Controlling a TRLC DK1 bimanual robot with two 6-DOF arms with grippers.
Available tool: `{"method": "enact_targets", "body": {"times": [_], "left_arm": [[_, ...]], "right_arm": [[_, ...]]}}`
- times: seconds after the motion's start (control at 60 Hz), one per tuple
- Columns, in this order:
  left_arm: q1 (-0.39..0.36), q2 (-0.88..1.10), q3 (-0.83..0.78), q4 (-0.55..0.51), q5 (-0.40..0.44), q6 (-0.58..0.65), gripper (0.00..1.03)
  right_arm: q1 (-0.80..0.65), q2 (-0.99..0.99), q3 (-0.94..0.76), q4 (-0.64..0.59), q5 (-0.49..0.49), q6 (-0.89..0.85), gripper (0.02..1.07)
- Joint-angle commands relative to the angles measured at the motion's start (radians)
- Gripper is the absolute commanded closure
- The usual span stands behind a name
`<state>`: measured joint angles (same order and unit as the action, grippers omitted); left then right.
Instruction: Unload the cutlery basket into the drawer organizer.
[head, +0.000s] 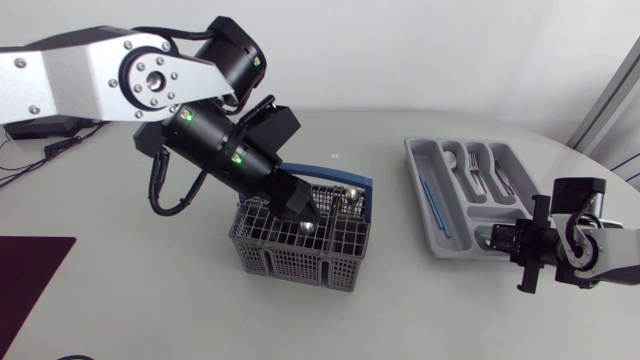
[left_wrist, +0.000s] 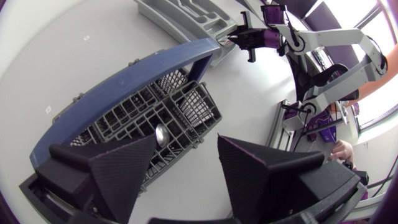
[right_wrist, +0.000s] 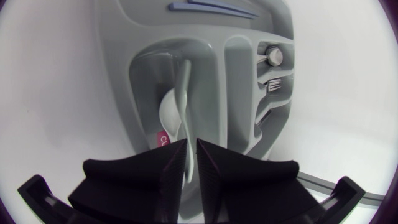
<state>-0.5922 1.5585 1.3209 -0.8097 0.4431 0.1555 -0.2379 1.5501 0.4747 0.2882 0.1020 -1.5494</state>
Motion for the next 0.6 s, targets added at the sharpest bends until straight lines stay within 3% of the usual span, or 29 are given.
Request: {"method": "enact_targets", "body": {"times": [0.0,0.133,0.25,0.45,0.583], "left_arm": [[-0.011,0.015,-0.026,0.004,-0.004,-0.025,0.2],[-0.018,0.021,-0.031,0.017,-0.007,-0.042,0.2],[-0.034,0.023,-0.045,0.027,-0.029,-0.048,0.2],[-0.031,0.034,-0.061,0.035,-0.041,-0.051,0.2],[-0.031,0.038,-0.083,0.067,-0.093,-0.057,0.2]], "right_arm": [[0.006,-0.027,-0.028,0.012,0.004,-0.021,0.62],[0.0,-0.111,-0.036,-0.001,-0.015,-0.015,0.3],[0.0,-0.197,-0.018,-0.095,-0.031,0.029,0.09],[0.057,-0.331,-0.016,-0.258,-0.053,0.16,0.07],[0.118,-0.421,-0.007,-0.373,-0.073,0.279,0.07]]}}
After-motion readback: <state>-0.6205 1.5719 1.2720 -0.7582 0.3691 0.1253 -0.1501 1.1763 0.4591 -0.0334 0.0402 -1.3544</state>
